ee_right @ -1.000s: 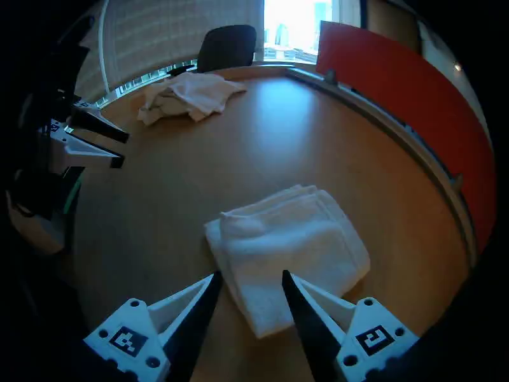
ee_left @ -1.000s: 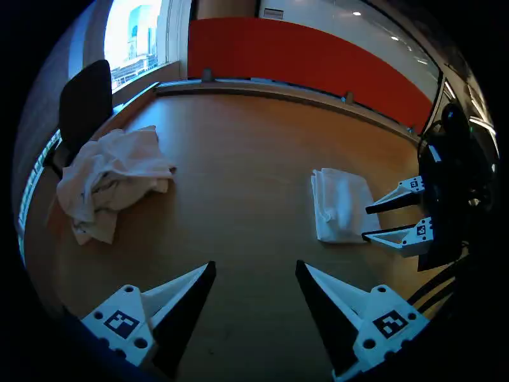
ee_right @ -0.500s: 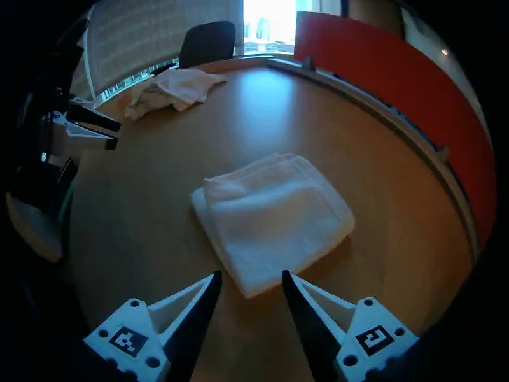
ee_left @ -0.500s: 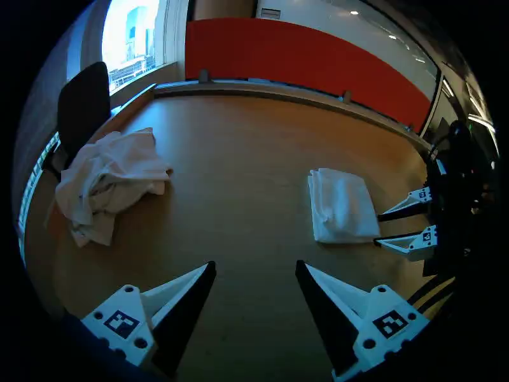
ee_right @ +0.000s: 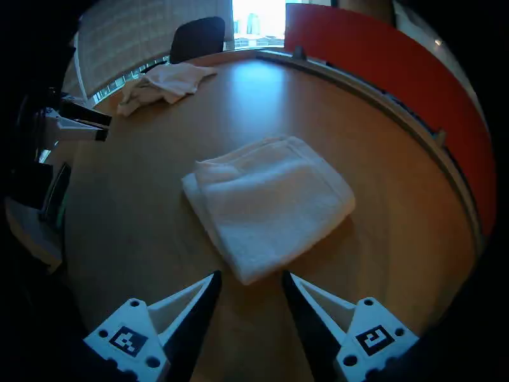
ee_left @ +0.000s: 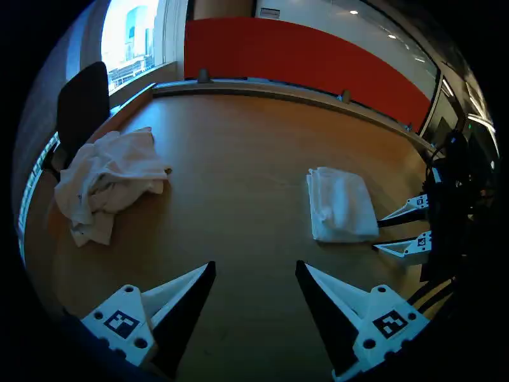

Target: Fold towel

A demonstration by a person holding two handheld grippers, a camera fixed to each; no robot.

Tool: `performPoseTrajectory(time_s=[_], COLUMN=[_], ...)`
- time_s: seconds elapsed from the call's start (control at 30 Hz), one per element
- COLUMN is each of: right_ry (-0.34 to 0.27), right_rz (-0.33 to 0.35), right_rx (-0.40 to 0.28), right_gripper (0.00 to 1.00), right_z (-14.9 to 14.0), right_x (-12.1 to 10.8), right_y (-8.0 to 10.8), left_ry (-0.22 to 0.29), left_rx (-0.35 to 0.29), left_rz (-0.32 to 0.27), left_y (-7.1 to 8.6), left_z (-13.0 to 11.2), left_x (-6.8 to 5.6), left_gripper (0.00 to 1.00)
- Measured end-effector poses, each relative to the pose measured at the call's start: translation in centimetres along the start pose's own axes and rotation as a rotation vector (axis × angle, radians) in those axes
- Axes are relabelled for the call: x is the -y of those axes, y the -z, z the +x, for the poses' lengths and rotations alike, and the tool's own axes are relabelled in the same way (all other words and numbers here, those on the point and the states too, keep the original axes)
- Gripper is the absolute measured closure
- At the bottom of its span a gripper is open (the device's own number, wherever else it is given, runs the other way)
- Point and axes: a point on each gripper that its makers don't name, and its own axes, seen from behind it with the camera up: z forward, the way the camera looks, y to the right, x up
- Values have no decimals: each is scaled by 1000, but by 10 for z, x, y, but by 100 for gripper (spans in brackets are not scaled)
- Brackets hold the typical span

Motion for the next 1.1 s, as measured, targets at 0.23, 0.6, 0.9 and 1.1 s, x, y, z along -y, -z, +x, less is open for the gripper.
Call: performPoseTrajectory(time_s=[0.23,0.6,0.9,1.1], right_ry=[-16,-61,-59,-48], right_rz=[9,-4,-12,-21], right_rx=[3,-5,-22,-40], right_gripper=[49,89,95,95], right_z=[-1,-3,2,13], right_x=[4,2,-1,-4], right_y=[-2,0,3,11], left_ry=[-6,-11,-8,-6], left_rx=[1,2,0,-2], left_rz=[-3,-6,-7,-11], left_y=[0,1,1,1], left_z=[-1,-2,-2,-2], left_x=[-1,-2,-1,-1], left_gripper=[6,7,7,7])
